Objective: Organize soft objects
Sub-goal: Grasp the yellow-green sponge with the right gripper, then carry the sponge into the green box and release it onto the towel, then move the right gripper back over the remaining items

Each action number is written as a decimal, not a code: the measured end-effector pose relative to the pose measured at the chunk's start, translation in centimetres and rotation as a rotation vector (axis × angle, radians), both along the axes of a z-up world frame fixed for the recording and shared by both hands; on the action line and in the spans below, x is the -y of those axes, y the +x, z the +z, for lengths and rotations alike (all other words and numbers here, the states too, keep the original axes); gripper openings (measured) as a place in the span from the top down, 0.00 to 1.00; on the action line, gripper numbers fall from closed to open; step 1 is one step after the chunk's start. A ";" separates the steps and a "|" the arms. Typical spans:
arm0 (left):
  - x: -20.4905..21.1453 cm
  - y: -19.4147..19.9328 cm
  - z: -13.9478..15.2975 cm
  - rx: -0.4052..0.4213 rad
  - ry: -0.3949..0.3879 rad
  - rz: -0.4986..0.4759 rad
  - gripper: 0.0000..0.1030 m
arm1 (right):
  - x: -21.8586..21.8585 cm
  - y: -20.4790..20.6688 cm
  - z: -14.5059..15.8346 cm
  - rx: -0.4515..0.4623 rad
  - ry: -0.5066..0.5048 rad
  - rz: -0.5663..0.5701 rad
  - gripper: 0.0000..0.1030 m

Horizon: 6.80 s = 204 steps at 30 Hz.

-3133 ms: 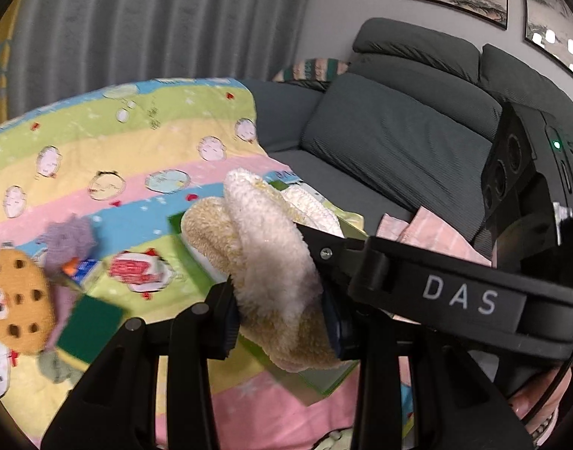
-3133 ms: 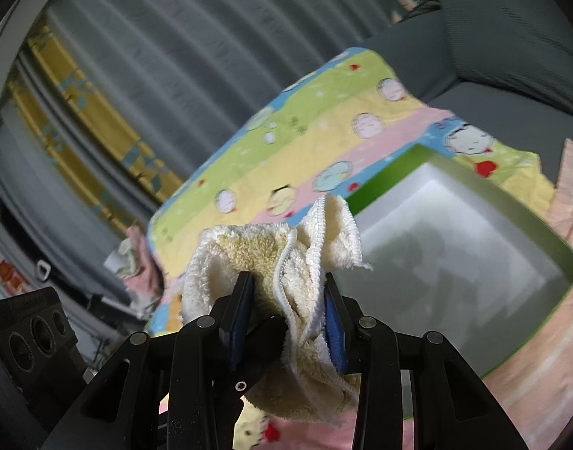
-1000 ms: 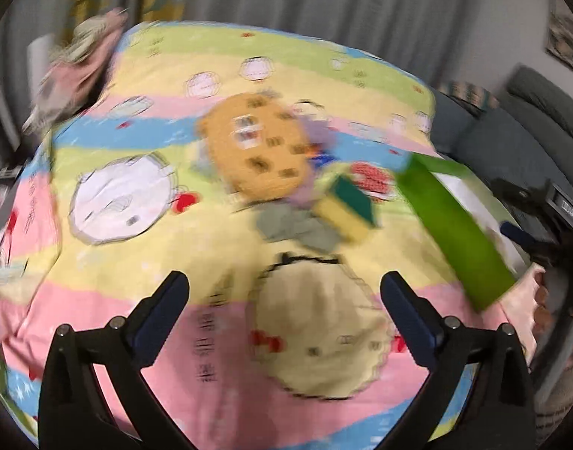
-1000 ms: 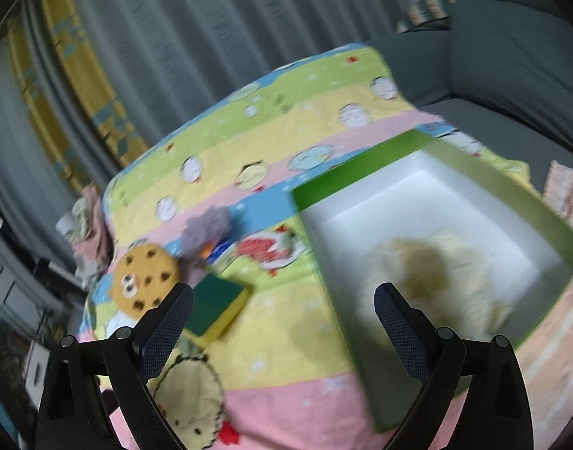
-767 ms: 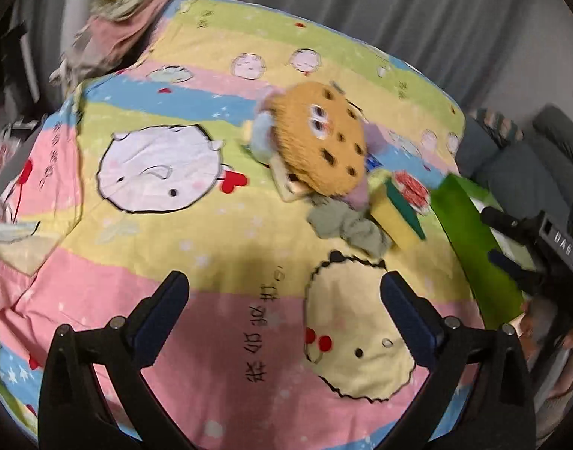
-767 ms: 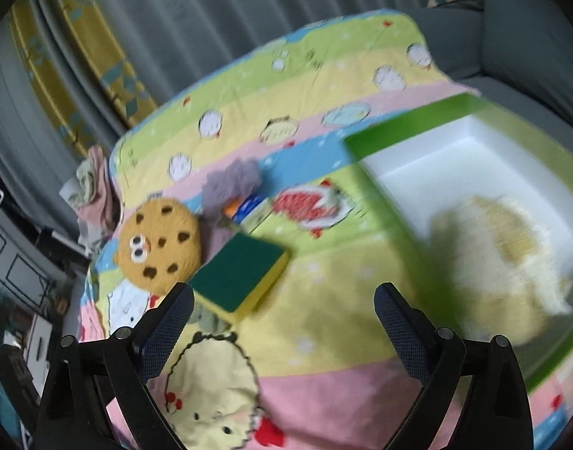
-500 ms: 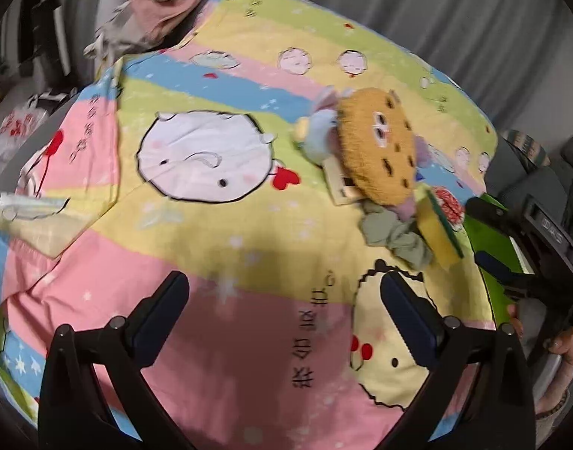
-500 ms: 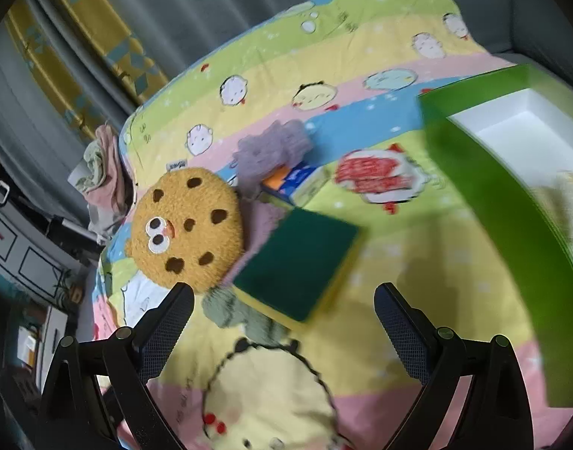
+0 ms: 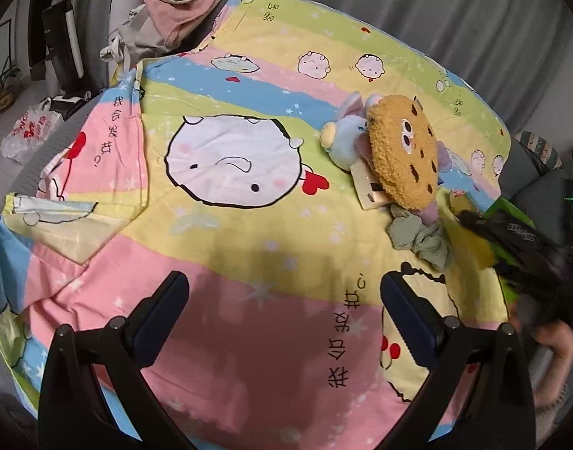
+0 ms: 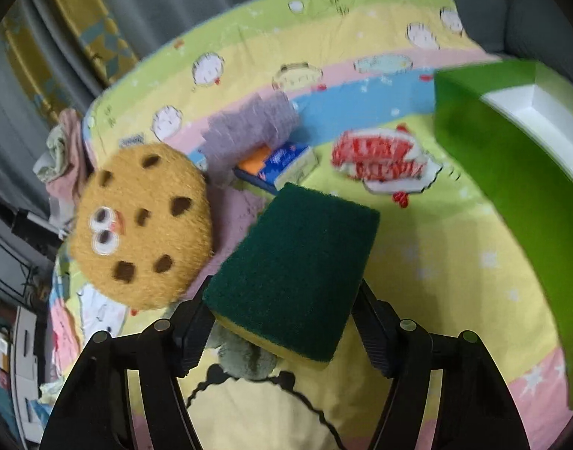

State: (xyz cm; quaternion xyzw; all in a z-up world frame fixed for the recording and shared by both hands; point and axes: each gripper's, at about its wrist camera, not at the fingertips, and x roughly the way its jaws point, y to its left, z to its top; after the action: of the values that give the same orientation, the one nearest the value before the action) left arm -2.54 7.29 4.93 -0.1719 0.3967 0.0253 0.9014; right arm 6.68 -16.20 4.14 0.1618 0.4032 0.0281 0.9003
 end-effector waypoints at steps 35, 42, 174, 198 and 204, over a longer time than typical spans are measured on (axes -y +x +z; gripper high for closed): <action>6.0 0.1 -0.7 -0.033 -0.223 -0.286 0.17 | 1.1 -6.5 1.1 -0.078 0.191 0.344 0.38; 8.6 0.0 -1.8 -0.080 -0.260 -0.400 0.51 | 0.8 -5.3 -0.6 -0.174 0.234 0.330 0.58; 8.9 2.0 -0.3 0.067 -0.126 -0.327 0.15 | 10.3 -11.0 6.3 0.289 0.079 0.036 0.17; 2.2 2.0 0.0 0.028 -0.201 -0.151 0.01 | 2.3 -12.6 -1.1 0.108 -0.062 0.119 0.17; 0.7 1.2 1.4 0.061 -0.221 -0.121 0.01 | 0.9 -13.0 1.2 0.155 -0.053 0.099 0.16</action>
State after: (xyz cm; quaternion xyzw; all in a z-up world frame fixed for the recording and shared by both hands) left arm -1.30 6.62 6.32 -0.2468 0.3789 -0.0783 0.8885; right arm -6.35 -17.11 5.35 0.1153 0.3404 0.0744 0.9302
